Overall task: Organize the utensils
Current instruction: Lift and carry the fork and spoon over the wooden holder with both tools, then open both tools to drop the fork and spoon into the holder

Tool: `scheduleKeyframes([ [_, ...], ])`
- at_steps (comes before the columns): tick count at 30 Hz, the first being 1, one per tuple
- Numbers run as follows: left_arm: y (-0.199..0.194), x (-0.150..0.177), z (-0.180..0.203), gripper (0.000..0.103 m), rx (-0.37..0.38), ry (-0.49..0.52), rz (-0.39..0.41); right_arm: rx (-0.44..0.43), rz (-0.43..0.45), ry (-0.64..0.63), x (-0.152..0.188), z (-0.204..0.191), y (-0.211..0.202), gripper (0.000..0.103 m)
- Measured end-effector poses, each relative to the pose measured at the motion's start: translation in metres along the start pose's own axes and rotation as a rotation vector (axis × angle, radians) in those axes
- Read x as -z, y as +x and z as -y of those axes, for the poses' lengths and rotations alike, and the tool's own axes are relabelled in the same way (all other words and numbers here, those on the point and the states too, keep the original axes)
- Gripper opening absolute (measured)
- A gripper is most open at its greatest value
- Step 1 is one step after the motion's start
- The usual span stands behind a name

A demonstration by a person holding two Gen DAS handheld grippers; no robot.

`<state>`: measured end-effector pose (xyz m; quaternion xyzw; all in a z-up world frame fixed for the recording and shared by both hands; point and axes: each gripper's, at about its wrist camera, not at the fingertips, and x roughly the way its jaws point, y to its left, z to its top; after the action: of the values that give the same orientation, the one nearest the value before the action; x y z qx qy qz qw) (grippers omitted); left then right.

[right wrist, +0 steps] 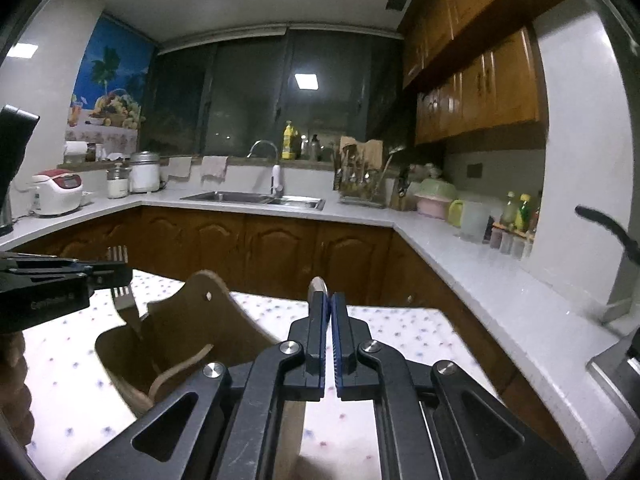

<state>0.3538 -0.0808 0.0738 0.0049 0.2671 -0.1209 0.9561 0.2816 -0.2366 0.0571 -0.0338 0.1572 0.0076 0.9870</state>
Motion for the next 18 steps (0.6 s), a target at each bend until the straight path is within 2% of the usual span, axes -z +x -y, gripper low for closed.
scheduleKeyframes([
  [11,-0.002,-0.005,0.002,0.005,0.009,-0.01,-0.004,-0.026,-0.03,0.046,-0.004,0.008,0.003,0.003],
  [12,0.0,-0.004,0.001,0.008,0.015,-0.012,-0.007,-0.032,-0.035,0.056,-0.003,0.011,0.004,0.003],
  [13,-0.002,-0.005,0.001,0.018,0.024,-0.018,-0.01,-0.04,-0.041,0.065,-0.003,0.013,0.005,0.004],
  [14,-0.004,-0.005,0.001,0.033,0.023,-0.022,-0.008,-0.053,-0.048,0.079,-0.004,0.016,0.006,0.005],
  [16,-0.011,-0.004,0.0,0.047,0.013,-0.03,0.014,-0.069,-0.065,0.117,-0.004,0.022,0.007,0.007],
  [18,-0.019,-0.004,-0.003,0.049,0.011,-0.036,0.026,-0.09,-0.075,0.156,-0.004,0.029,0.006,0.014],
])
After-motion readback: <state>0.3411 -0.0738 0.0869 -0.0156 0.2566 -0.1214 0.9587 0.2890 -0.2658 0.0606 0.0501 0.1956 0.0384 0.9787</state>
